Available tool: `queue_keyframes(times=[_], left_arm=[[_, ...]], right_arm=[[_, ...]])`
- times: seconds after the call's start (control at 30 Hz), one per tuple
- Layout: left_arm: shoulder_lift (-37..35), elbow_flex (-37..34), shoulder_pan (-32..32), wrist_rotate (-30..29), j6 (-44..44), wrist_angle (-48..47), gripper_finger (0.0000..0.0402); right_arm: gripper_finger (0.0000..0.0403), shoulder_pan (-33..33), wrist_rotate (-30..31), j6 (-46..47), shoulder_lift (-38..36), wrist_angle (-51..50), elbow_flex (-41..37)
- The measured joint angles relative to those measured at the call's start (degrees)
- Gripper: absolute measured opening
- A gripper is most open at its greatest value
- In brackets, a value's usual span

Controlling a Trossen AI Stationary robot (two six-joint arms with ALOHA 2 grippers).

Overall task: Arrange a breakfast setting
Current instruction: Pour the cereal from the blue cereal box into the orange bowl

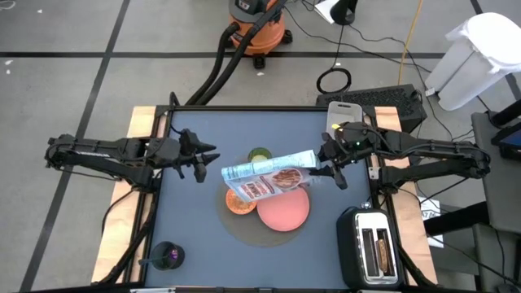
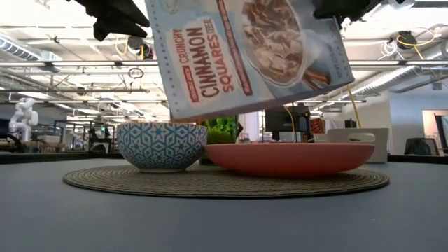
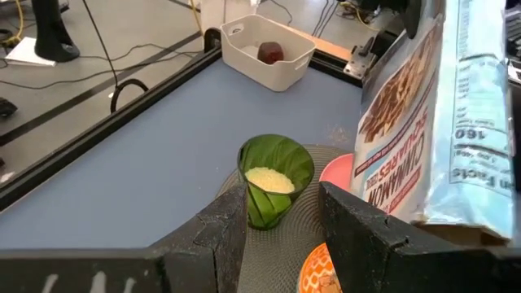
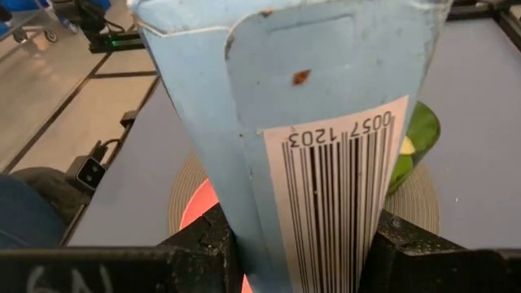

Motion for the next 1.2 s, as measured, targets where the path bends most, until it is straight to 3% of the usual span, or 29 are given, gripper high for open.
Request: queue_keyframes(times=[1.2], left_arm=[[-0.01, 0.00, 0.02, -0.01, -0.07, 0.04, 0.0157]], right_arm=[[0.0144, -0.02, 0.24, -1.66, -0.65, 1.25, 0.02]])
